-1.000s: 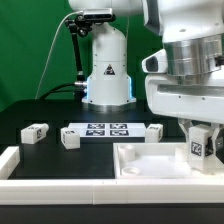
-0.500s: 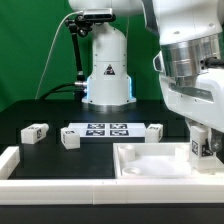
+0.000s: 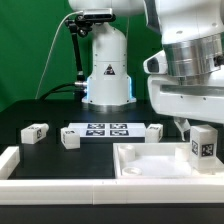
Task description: Assemble one leg
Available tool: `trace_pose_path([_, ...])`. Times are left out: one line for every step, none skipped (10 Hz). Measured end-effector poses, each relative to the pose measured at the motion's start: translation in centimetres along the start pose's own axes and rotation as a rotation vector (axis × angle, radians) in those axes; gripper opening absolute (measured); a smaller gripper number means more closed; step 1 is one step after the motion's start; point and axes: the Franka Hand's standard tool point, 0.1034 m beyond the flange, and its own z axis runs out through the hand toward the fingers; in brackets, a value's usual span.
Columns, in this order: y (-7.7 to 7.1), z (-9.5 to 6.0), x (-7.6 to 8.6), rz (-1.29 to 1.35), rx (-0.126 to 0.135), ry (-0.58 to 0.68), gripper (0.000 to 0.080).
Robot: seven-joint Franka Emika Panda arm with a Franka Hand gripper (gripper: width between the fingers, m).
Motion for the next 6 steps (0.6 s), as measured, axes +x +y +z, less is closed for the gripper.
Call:
trace_pose_path([-0.09, -0.16, 0.12, -0.199, -0.016, 0.015, 0.0648])
trace_pose_path([-0.21, -0.26, 0.23, -0.378, -0.031, 0.031, 0.0649])
trace_pose_path([-0.2, -0.24, 0.24, -0.459, -0.034, 0.031, 0.0649])
trace_pose_path([-0.13, -0.26, 0.33, -0.565, -0.047, 0.037, 0.0649])
trace_pose_path([-0.11, -0.3, 0.47, -0.676, -0.064, 0.048, 0.0649])
trace_pose_path([-0.16, -0.39, 0.72, -0.764, -0.065, 0.057, 0.0649])
